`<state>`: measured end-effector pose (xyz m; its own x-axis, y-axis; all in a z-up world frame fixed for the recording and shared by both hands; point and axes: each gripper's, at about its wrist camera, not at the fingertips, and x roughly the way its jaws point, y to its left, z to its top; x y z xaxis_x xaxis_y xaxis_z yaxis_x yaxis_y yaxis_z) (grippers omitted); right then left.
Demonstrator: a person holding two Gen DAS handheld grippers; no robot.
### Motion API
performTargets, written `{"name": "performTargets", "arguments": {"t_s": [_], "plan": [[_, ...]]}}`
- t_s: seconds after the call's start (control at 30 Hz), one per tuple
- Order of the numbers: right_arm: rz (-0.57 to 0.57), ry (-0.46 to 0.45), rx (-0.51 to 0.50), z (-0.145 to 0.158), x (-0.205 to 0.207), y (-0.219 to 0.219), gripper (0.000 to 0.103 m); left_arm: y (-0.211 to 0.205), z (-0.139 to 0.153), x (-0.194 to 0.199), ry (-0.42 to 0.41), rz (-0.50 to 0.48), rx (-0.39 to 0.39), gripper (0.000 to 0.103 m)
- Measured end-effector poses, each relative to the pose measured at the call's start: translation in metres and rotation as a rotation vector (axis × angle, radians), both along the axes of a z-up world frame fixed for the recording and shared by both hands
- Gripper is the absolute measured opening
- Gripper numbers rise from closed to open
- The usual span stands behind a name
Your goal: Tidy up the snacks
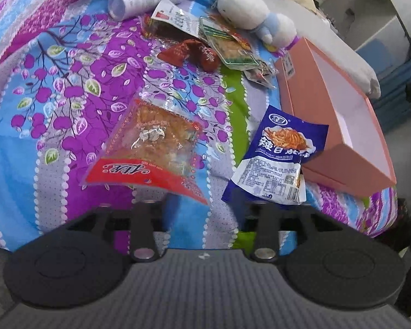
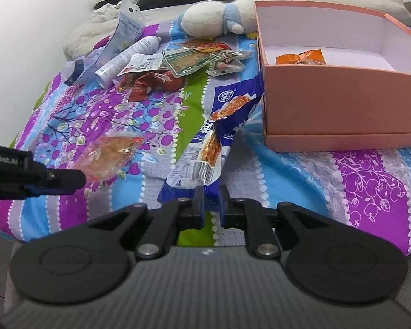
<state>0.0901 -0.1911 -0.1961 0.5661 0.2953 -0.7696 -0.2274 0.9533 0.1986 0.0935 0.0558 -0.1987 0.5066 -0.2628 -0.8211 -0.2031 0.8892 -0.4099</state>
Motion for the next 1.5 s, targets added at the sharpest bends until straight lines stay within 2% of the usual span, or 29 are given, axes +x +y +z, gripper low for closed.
{"name": "performTargets", "arguments": {"t_s": [0.03,0.1,0.2,0.3,0.37,0.4,0.43,0.47,0.63,0.9,1.13,1.4,1.5], "plan": [[-0.001,0.001,0.001,0.0,-0.001,0.0,0.015,-0.002,0.001,-0.001,0.003,-0.005,0.013,0.069],[-0.009,0.007,-0.001,-0.003,-0.001,-0.001,0.015,-0.003,0.001,0.0,0.028,-0.009,0.025,0.077],[-0.029,0.013,-0.002,-0.006,0.001,-0.003,0.019,-0.002,0.0,0.001,0.058,-0.017,0.019,0.085],[-0.07,0.039,0.016,-0.01,0.004,-0.009,0.036,-0.003,0.0,0.002,0.074,-0.034,0.032,0.086],[-0.084,0.043,0.035,-0.013,0.003,-0.012,0.061,-0.005,0.001,0.002,0.072,-0.044,0.049,0.088],[-0.087,0.042,0.042,-0.014,0.003,-0.013,0.067,-0.005,0.002,0.003,0.071,-0.047,0.058,0.089],[-0.088,0.043,0.046,-0.015,0.002,-0.013,0.077,-0.006,0.002,0.003,0.069,-0.048,0.064,0.089],[-0.089,0.044,0.047,-0.015,0.002,-0.013,0.084,-0.006,0.002,0.003,0.071,-0.05,0.069,0.089],[-0.063,0.042,0.066,-0.017,0.003,-0.007,0.084,-0.009,-0.003,0.006,0.088,-0.074,0.125,0.095],[-0.065,-0.042,0.079,-0.011,0.004,-0.003,0.084,-0.001,0.0,0.01,0.057,-0.093,0.164,0.096],[-0.045,-0.106,0.035,-0.011,0.006,0.007,0.084,0.003,-0.005,0.021,0.038,-0.096,0.197,0.096],[-0.031,-0.094,-0.004,-0.02,0.019,0.015,0.084,0.009,-0.014,0.038,0.032,-0.103,0.221,0.096],[-0.032,-0.09,-0.017,-0.024,0.024,0.018,0.084,0.008,-0.018,0.046,0.031,-0.108,0.266,0.096]]}}
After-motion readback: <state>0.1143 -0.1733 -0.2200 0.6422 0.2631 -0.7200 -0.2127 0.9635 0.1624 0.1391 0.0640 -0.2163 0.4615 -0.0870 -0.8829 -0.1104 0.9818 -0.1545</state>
